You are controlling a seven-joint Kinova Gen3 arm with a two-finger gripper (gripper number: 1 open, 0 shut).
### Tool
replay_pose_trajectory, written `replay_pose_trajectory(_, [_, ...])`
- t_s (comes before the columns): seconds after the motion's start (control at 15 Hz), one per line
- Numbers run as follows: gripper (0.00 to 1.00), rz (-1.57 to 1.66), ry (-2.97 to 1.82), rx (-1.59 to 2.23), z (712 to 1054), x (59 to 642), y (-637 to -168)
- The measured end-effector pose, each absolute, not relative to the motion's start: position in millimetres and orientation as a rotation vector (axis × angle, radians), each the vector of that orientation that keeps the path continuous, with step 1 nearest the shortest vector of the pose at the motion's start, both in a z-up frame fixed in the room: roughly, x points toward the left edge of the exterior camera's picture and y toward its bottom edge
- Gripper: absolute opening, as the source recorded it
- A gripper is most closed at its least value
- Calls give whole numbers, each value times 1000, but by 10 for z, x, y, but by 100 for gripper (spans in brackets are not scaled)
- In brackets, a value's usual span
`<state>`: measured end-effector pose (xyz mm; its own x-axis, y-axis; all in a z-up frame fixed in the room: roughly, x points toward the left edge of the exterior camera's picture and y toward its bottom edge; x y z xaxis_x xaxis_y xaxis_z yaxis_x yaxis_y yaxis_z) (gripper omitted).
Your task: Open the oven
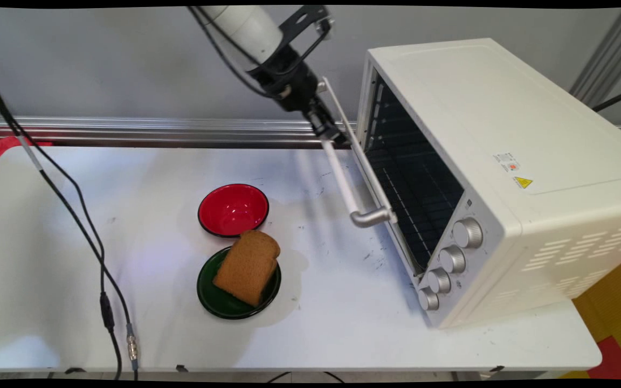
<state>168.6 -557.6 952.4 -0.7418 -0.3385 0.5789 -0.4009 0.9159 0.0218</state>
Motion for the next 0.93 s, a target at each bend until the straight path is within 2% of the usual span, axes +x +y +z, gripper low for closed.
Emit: replay_pose_trajectory(0.93, [0,103,-2547,417,8793,2300,-5350])
